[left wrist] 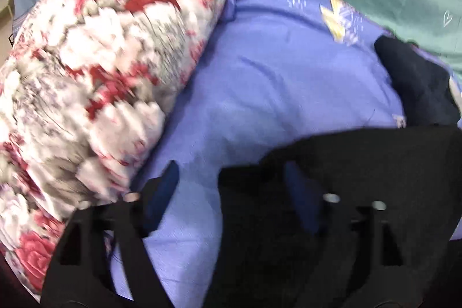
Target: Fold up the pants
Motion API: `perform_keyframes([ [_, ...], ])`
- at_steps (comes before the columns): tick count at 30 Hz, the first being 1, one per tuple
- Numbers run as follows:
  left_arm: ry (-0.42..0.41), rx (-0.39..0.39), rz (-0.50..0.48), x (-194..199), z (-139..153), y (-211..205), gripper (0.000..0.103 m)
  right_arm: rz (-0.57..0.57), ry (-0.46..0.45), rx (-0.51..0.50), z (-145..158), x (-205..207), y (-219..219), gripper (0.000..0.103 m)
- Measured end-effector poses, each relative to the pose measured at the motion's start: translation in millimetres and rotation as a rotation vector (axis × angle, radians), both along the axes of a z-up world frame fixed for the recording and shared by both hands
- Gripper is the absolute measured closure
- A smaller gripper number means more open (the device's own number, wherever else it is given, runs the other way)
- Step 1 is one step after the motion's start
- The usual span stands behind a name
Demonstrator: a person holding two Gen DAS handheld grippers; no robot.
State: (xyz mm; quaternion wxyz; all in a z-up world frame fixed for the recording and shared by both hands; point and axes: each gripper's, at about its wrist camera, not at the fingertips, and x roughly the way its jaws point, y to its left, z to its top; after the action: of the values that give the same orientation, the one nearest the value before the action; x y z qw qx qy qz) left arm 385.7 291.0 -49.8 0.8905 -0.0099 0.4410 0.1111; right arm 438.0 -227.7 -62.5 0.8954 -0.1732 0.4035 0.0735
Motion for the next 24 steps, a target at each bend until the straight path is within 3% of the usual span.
perform_keyframes([
  [2, -0.016, -0.014, -0.031, 2, 9, 4, 0.015, 0.024, 0.019, 0.023, 7, 2, -7, 0.044],
  [5, 0.020, -0.011, -0.128, 12, 12, -2, 0.013, 0.062, 0.007, -0.004, 11, 3, 0, 0.035],
  [8, 0.077, 0.065, -0.243, 27, 0, -25, 0.012, 0.112, 0.019, 0.008, 7, 3, 19, 0.034],
  [12, 0.122, 0.161, -0.325, 44, -21, -52, 0.013, 0.156, 0.050, -0.035, -8, 14, 38, 0.034],
  [13, 0.124, 0.164, -0.337, 45, -24, -56, 0.016, 0.161, 0.063, -0.042, -12, 17, 40, 0.034],
  [15, 0.138, 0.150, -0.378, 46, -29, -61, 0.039, 0.177, 0.098, -0.027, -18, 21, 43, 0.035],
  [16, 0.152, 0.120, -0.402, 46, -31, -62, 0.063, 0.196, 0.114, -0.009, -19, 20, 44, 0.049],
  [17, 0.161, 0.104, -0.415, 46, -32, -64, 0.073, 0.218, 0.136, 0.019, -19, 20, 45, 0.073],
  [18, 0.151, 0.121, -0.422, 44, -32, -66, 0.078, 0.231, 0.156, 0.046, -19, 18, 47, 0.086],
  [19, 0.148, 0.130, -0.433, 42, -31, -67, 0.091, 0.230, 0.151, 0.036, -18, 16, 50, 0.093],
  [21, 0.131, 0.135, -0.439, 37, -25, -68, 0.092, 0.240, 0.129, 0.018, -12, 7, 52, 0.100],
  [24, 0.080, 0.093, -0.438, 21, 0, -67, 0.094, 0.242, 0.104, 0.118, 16, -13, 39, 0.100],
])
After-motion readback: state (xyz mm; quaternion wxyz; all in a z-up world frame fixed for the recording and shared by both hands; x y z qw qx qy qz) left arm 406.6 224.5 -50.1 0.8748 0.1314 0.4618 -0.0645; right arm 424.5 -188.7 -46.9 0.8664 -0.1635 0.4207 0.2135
